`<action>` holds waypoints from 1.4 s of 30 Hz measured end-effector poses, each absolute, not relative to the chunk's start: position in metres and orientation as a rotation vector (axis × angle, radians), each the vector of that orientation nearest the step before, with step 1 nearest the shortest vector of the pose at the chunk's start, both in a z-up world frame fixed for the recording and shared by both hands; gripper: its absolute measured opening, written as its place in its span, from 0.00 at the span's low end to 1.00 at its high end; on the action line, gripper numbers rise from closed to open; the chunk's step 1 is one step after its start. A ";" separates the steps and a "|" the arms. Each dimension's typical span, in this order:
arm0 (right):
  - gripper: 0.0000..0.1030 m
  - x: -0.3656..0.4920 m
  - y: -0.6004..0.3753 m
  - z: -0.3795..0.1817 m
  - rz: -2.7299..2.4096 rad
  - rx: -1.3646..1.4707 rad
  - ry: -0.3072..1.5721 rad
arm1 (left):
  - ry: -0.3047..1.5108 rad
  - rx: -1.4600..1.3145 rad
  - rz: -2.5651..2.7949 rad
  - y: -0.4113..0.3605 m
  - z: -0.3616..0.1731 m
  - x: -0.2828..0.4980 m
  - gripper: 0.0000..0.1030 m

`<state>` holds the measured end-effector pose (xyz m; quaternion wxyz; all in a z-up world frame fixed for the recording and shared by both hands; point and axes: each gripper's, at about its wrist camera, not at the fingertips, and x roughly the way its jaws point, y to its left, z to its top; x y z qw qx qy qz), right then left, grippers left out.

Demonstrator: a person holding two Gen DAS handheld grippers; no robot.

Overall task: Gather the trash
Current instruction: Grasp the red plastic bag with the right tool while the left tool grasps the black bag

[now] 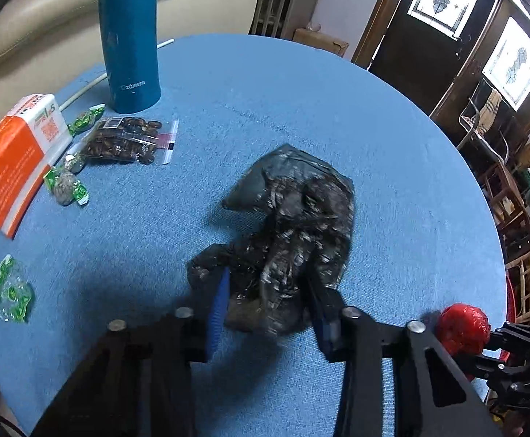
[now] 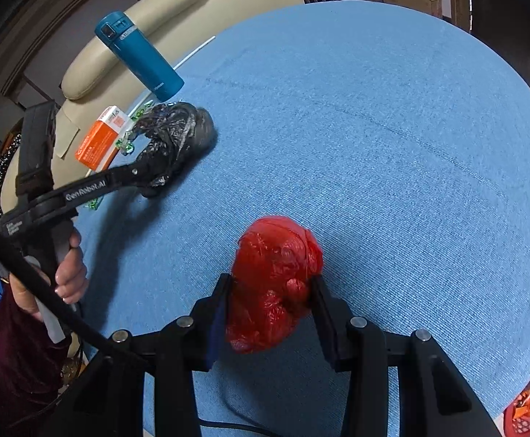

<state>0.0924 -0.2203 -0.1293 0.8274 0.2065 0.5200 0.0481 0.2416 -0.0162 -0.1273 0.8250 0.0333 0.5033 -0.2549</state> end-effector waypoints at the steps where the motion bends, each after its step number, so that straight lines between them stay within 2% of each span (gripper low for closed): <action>1: 0.44 0.092 -0.220 -0.129 0.101 0.439 1.103 | 1.066 0.071 -0.534 -0.017 -0.126 0.238 0.29; 2: 0.44 0.090 -0.220 -0.128 0.101 0.440 1.100 | 1.064 0.066 -0.527 -0.016 -0.125 0.236 0.21; 4: 0.44 0.087 -0.221 -0.126 0.101 0.438 1.094 | 1.065 0.050 -0.509 -0.016 -0.122 0.231 0.10; 6: 0.44 0.083 -0.222 -0.124 0.096 0.434 1.090 | 1.063 0.040 -0.495 -0.016 -0.119 0.225 0.07; 21: 0.44 0.051 -0.245 -0.111 0.086 0.478 1.041 | 1.073 -0.066 -0.464 -0.001 -0.100 0.156 0.05; 22: 0.44 0.049 -0.246 -0.111 0.084 0.479 1.041 | 1.074 -0.075 -0.452 0.002 -0.100 0.158 0.08; 23: 0.44 0.047 -0.246 -0.111 0.084 0.480 1.041 | 1.078 -0.080 -0.441 0.003 -0.099 0.160 0.21; 24: 0.44 0.045 -0.247 -0.111 0.085 0.482 1.039 | 1.077 -0.087 -0.425 0.005 -0.097 0.164 0.40; 25: 0.44 0.043 -0.248 -0.111 0.085 0.483 1.037 | 1.062 -0.094 -0.408 0.006 -0.095 0.167 0.49; 26: 0.44 0.042 -0.249 -0.110 0.084 0.483 1.035 | 1.042 -0.099 -0.394 0.007 -0.092 0.171 0.64; 27: 0.44 0.040 -0.250 -0.110 0.084 0.485 1.033 | 1.017 -0.100 -0.378 0.005 -0.090 0.176 0.68; 37: 0.44 0.040 -0.252 -0.111 0.081 0.493 1.037 | 1.080 -0.032 -0.297 -0.026 -0.126 0.230 0.68; 38: 0.44 0.040 -0.252 -0.112 0.080 0.492 1.039 | 1.092 -0.033 -0.293 -0.026 -0.129 0.231 0.63; 39: 0.44 0.041 -0.252 -0.113 0.079 0.494 1.041 | 1.104 -0.043 -0.296 -0.027 -0.133 0.234 0.46; 42: 0.44 0.043 -0.252 -0.115 0.080 0.498 1.048 | 1.103 -0.035 -0.309 -0.030 -0.140 0.232 0.40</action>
